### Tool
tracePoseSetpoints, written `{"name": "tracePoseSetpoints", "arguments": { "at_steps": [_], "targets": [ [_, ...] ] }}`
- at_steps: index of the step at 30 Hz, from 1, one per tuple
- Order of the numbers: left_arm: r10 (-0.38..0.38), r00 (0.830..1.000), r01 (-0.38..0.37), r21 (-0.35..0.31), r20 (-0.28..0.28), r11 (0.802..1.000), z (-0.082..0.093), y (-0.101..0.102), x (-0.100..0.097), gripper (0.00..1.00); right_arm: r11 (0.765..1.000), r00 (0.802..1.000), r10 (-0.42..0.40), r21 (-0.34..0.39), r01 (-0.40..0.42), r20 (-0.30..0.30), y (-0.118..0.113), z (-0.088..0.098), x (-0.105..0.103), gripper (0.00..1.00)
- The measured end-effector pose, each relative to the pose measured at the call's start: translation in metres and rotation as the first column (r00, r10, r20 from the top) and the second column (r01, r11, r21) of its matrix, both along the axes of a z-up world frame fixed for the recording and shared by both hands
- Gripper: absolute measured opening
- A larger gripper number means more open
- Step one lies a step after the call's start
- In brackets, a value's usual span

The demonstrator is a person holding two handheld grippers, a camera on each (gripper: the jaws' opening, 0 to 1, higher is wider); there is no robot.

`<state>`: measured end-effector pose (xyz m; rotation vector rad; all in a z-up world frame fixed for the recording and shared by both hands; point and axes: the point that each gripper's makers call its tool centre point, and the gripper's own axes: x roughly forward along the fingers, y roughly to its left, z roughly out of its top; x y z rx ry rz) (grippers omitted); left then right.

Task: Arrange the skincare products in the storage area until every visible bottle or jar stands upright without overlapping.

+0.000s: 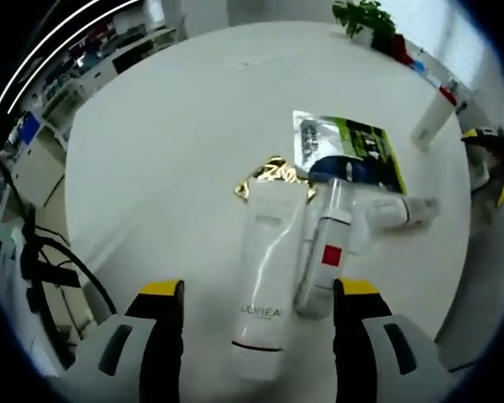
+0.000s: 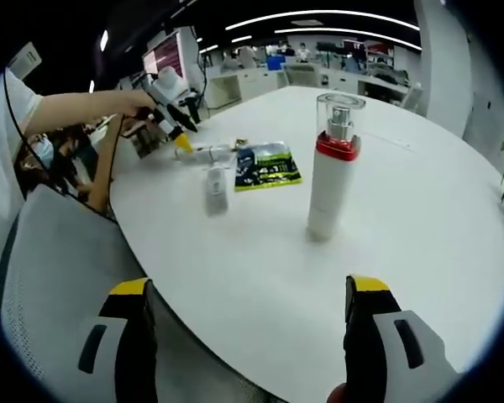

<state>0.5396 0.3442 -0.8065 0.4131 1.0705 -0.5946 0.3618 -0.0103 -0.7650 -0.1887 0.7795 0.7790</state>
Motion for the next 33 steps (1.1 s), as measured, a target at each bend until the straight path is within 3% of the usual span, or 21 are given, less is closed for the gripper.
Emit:
{"name": "tracePoseSetpoints", "arguments": {
  "at_steps": [7,11,15,17,22,23,24,28,33],
  "targets": [
    [-0.006,1.000,0.006,0.013,0.004,1.000,-0.001,-0.001,0.020,0.60,1.000,1.000,-0.003,-0.003,0.003,-0.005,-0.001,-0.002,0.000,0.93],
    [-0.012,1.000,0.012,0.014,-0.005,1.000,-0.006,-0.009,0.021,0.58,1.000,1.000,-0.004,-0.006,0.004,-0.007,-0.002,-0.002,0.000,0.93],
    [-0.062,0.997,0.065,0.061,-0.036,0.996,-0.017,-0.015,0.021,0.55,1.000,1.000,-0.005,-0.006,0.005,-0.010,-0.002,-0.004,0.000,0.93],
    [-0.075,0.996,0.079,0.067,-0.049,0.995,-0.017,-0.027,0.014,0.52,1.000,1.000,-0.004,-0.006,0.004,-0.011,-0.002,-0.003,0.000,0.93],
    [-0.116,0.990,0.123,0.098,-0.076,0.988,-0.030,-0.020,0.019,0.45,1.000,1.000,-0.008,0.001,0.008,-0.014,-0.001,-0.002,0.000,0.93],
    [-0.129,0.986,0.136,0.066,-0.102,0.988,-0.029,-0.024,0.015,0.44,1.000,1.000,-0.011,0.009,0.011,-0.016,-0.002,-0.002,0.000,0.93],
    [-0.123,0.989,0.129,0.077,-0.077,0.989,-0.028,-0.024,0.020,0.43,1.000,1.000,-0.014,0.011,0.014,-0.014,-0.002,-0.002,0.001,0.93],
    [-0.164,0.981,0.171,0.067,-0.102,0.983,-0.030,-0.028,0.018,0.39,1.000,1.000,-0.019,0.019,0.019,-0.019,-0.002,-0.002,0.001,0.93],
    [-0.144,0.984,0.151,0.069,-0.100,0.986,-0.031,-0.030,0.019,0.33,1.000,1.000,-0.013,0.028,0.013,-0.023,0.000,-0.002,0.000,0.93]
  ]
}}
